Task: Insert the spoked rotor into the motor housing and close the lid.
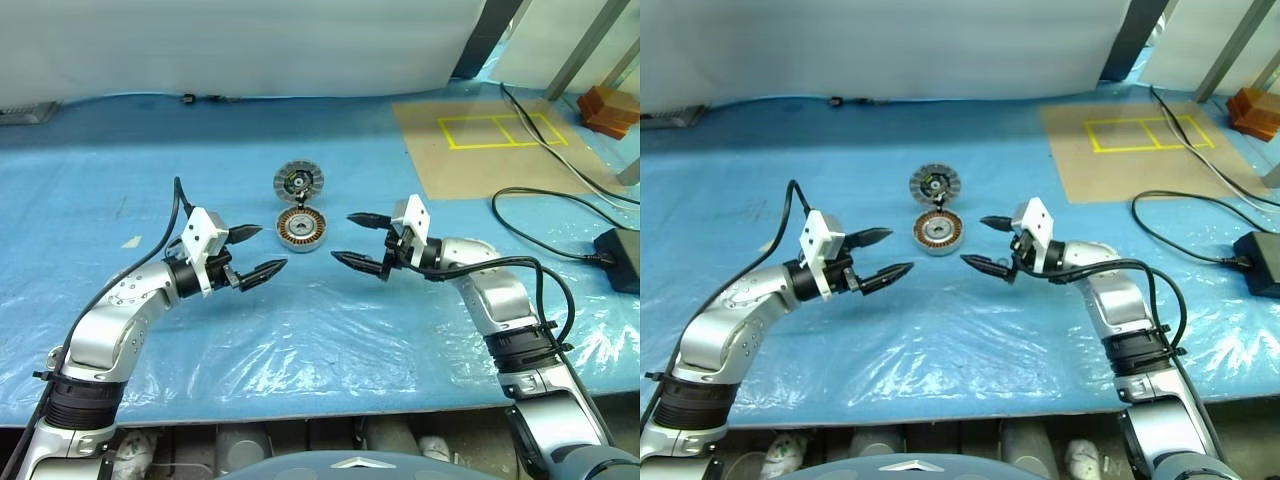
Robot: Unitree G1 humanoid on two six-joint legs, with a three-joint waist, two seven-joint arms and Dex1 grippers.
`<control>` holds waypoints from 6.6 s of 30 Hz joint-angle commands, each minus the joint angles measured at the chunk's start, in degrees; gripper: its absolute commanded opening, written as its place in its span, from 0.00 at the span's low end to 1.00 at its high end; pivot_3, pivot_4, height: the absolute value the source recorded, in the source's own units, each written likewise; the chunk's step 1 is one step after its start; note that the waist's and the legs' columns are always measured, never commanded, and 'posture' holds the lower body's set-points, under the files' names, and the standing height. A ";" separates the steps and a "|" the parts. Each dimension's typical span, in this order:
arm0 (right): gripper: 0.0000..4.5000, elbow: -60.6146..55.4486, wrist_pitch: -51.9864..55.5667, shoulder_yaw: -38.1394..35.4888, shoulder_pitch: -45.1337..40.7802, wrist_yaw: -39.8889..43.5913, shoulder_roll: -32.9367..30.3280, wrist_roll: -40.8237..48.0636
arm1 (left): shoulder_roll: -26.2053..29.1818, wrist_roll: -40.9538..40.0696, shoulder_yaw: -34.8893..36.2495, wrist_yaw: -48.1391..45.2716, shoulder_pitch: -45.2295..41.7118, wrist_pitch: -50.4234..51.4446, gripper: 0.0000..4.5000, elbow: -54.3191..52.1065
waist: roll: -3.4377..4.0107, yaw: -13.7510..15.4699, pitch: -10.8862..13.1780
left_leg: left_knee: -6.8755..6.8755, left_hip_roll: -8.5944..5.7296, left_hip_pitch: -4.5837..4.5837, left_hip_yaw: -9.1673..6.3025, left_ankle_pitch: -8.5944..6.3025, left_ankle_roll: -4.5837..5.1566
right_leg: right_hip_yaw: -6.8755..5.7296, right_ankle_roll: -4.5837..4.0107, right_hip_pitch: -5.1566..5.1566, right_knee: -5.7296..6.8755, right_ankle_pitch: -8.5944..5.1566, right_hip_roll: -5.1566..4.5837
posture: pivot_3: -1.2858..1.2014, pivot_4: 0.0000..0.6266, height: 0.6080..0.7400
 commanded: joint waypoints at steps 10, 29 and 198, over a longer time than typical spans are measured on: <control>0.99 -3.27 1.31 -0.80 -0.73 -0.38 -0.08 0.87 | 1.02 -1.66 1.04 -0.62 -0.80 0.45 1.00 -1.93 | 0.00 0.01 0.00 | 0.00 0.00 0.00 0.00 -0.01 -0.01 | 0.00 0.00 0.00 0.00 0.00 0.00 | 0.52 0.24 1.00; 0.99 0.34 3.94 1.12 -10.40 4.70 -1.82 -0.20 | 0.71 -1.26 1.46 0.27 0.20 -0.77 1.00 -1.33 | 0.00 0.00 0.00 | 0.01 0.00 0.00 0.00 0.00 0.00 | -0.01 0.00 0.00 0.02 0.00 0.00 | 0.52 0.24 1.00; 0.72 2.35 14.83 -1.66 0.24 -9.13 1.37 -6.50 | 4.64 -2.81 2.12 0.02 7.96 0.71 1.00 -10.49 | 0.22 -1.32 0.01 | 0.79 0.38 -0.27 -1.01 -0.05 -0.26 | -1.12 -0.90 0.13 0.71 -0.40 -0.01 | 0.52 0.24 1.00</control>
